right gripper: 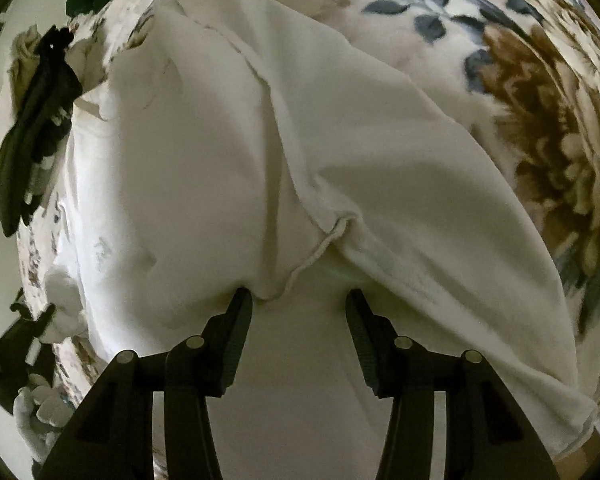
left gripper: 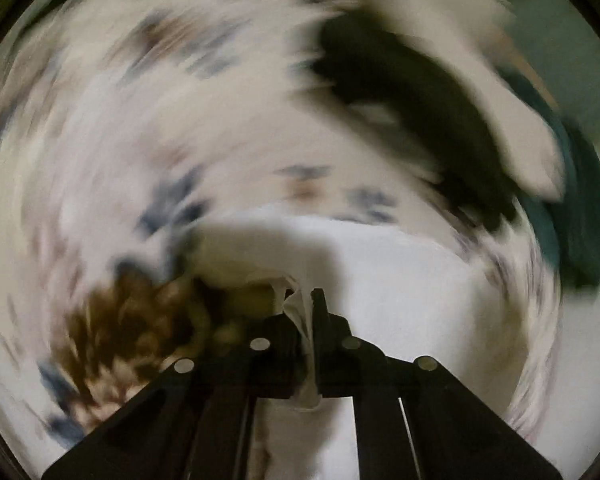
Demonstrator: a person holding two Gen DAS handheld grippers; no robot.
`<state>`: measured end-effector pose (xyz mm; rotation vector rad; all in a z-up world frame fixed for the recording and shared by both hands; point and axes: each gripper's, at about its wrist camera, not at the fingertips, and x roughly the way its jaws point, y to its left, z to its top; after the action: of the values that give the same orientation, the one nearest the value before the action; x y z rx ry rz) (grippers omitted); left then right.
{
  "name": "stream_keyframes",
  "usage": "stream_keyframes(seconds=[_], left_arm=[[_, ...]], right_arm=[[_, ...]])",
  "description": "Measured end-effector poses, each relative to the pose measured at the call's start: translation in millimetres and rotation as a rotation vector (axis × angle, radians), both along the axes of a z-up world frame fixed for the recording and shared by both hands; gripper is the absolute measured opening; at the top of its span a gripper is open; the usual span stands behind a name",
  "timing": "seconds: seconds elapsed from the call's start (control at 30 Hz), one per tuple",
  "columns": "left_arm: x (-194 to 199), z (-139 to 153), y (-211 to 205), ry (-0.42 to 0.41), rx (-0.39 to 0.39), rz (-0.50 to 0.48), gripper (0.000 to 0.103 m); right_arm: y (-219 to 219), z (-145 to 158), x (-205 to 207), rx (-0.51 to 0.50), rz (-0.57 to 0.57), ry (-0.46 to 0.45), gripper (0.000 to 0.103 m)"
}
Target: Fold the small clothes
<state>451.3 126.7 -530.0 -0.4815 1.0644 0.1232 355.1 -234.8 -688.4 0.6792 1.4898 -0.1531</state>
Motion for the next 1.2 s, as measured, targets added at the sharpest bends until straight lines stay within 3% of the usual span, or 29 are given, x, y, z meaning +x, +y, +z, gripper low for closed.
stream_keyframes(seconds=[0.1, 0.2, 0.23, 0.33, 0.4, 0.43, 0.47, 0.5, 0.53, 0.6, 0.77, 0.9, 1.07, 1.2], left_arm=[[-4.3, 30.5, -85.4, -0.068, 0.16, -0.322, 0.004], [-24.4, 24.3, -170.9, -0.051, 0.229, -0.625, 0.005], [-29.1, 16.5, -190.2, -0.018, 0.226, -0.694, 0.009], [-51.7, -4.7, -218.7, 0.056, 0.232, -0.802, 0.01], [-62.6, -7.8, -214.8, 0.082, 0.227, -0.781, 0.014], [-68.9, -5.5, -208.6, 0.095, 0.209, -0.756, 0.032], [-71.6, -4.5, -196.7, 0.111, 0.187, -0.716, 0.041], [-75.1, -3.9, -186.1, 0.119, 0.189, -0.683, 0.065], [-77.4, -2.8, -174.7, 0.121, 0.199, -0.638, 0.075], [-77.4, 1.7, -148.6, 0.118, 0.209, -0.555, 0.075], [-80.6, -1.4, -101.0, 0.168, 0.321, -0.407, 0.075], [-96.0, 5.2, -75.4, 0.21, 0.297, -0.329, 0.075], [-128.0, 15.9, -94.1, 0.251, 0.197, -0.322, 0.075], [-167.1, 20.4, -148.9, 0.288, 0.151, -0.387, 0.075]], right_arm=[[-7.7, 0.3, -8.2, 0.028, 0.02, -0.015, 0.051], [-19.5, 5.7, -17.5, 0.027, 0.037, -0.003, 0.051], [-21.2, 7.4, -19.8, 0.023, 0.036, 0.0, 0.051], [-38.2, 15.5, -31.1, 0.022, 0.022, 0.023, 0.051], [-47.4, 21.5, -39.8, 0.031, 0.007, 0.042, 0.051], [-51.2, 24.3, -43.3, 0.036, 0.003, 0.046, 0.051], [-58.0, 29.4, -48.6, 0.047, 0.0, 0.05, 0.051], [-62.1, 32.9, -52.2, 0.052, 0.0, 0.055, 0.051], [-65.6, 36.9, -55.5, 0.059, 0.001, 0.062, 0.051], [-68.7, 46.6, -58.3, 0.087, 0.007, 0.059, 0.051], [-50.0, 70.3, -40.5, 0.139, 0.072, 0.037, 0.051], [-53.3, 87.8, -37.2, 0.147, 0.071, 0.05, 0.051], [-97.8, 111.4, -54.9, 0.074, 0.099, 0.113, 0.051], [-147.4, 129.1, -80.8, 0.03, 0.115, 0.141, 0.051]])
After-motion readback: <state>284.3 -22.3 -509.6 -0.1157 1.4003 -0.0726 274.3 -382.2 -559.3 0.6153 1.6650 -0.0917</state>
